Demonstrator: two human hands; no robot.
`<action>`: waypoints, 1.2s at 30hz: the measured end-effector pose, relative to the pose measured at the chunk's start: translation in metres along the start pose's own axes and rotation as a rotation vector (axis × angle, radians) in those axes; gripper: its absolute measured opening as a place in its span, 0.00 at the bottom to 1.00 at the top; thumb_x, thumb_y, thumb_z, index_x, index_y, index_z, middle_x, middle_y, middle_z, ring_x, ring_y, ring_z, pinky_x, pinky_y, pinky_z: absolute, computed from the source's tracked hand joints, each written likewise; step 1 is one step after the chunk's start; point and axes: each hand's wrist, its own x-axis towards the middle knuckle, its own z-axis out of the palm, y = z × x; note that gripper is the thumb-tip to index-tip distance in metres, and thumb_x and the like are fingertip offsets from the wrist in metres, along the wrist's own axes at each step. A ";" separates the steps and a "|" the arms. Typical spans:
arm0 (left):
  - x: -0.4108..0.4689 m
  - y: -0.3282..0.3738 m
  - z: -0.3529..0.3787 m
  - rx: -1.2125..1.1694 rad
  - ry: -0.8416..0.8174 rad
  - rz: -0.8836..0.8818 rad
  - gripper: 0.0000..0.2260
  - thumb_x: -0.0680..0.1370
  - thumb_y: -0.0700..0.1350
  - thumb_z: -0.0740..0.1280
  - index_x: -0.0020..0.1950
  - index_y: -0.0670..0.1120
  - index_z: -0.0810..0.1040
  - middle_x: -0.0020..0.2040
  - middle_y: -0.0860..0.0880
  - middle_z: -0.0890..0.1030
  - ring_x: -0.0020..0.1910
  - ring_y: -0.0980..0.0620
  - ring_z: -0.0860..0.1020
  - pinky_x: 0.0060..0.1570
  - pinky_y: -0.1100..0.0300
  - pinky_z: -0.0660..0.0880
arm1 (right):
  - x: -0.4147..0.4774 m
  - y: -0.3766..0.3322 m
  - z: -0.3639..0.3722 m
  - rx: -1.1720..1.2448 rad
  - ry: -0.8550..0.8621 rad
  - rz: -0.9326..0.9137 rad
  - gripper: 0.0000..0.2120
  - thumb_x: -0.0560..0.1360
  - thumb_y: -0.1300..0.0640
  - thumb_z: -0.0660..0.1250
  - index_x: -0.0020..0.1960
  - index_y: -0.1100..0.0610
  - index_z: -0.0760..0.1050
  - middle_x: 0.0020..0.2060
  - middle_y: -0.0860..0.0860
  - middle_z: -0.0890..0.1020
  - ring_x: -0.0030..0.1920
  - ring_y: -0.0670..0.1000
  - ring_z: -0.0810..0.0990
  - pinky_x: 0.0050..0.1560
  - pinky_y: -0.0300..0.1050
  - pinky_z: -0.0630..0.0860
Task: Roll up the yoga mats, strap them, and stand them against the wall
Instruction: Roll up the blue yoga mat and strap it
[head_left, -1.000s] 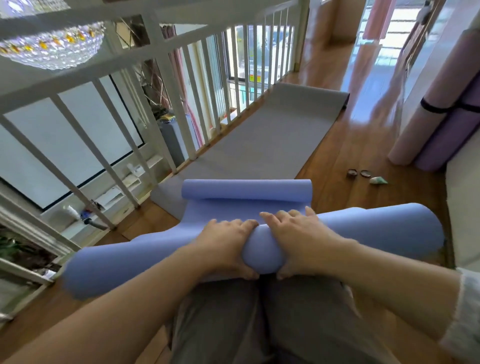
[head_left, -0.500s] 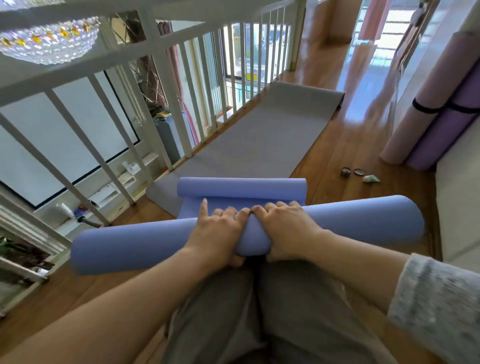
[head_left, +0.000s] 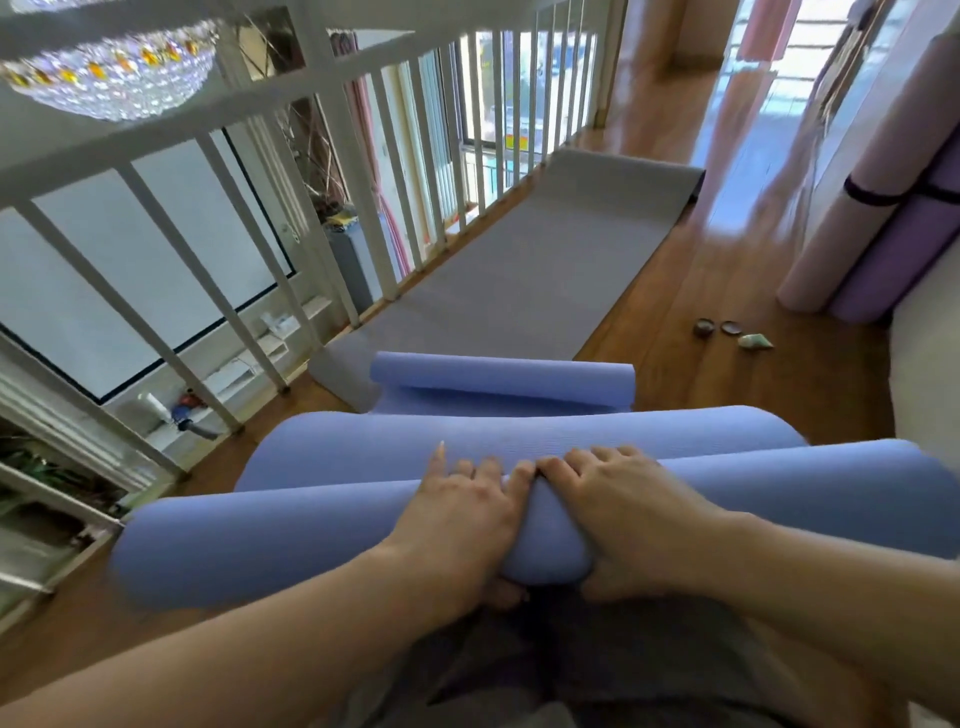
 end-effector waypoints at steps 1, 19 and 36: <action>0.002 -0.003 -0.002 -0.019 -0.014 0.019 0.48 0.69 0.66 0.69 0.78 0.47 0.46 0.71 0.44 0.65 0.68 0.43 0.66 0.73 0.43 0.49 | -0.001 0.002 0.000 0.017 0.009 -0.002 0.43 0.64 0.36 0.70 0.72 0.51 0.58 0.62 0.51 0.72 0.60 0.54 0.72 0.63 0.51 0.68; 0.033 -0.032 -0.012 -0.093 -0.002 0.004 0.45 0.68 0.69 0.67 0.77 0.53 0.52 0.71 0.50 0.67 0.69 0.49 0.67 0.72 0.47 0.57 | 0.028 0.018 -0.011 0.042 0.036 -0.002 0.44 0.67 0.38 0.72 0.75 0.52 0.56 0.67 0.50 0.70 0.65 0.52 0.69 0.71 0.54 0.62; 0.070 -0.056 -0.015 -0.177 0.004 -0.066 0.44 0.64 0.68 0.71 0.74 0.55 0.57 0.66 0.51 0.72 0.65 0.47 0.71 0.70 0.40 0.58 | 0.064 0.028 -0.005 -0.044 0.103 0.046 0.46 0.64 0.40 0.73 0.74 0.55 0.57 0.64 0.53 0.71 0.64 0.55 0.70 0.71 0.56 0.59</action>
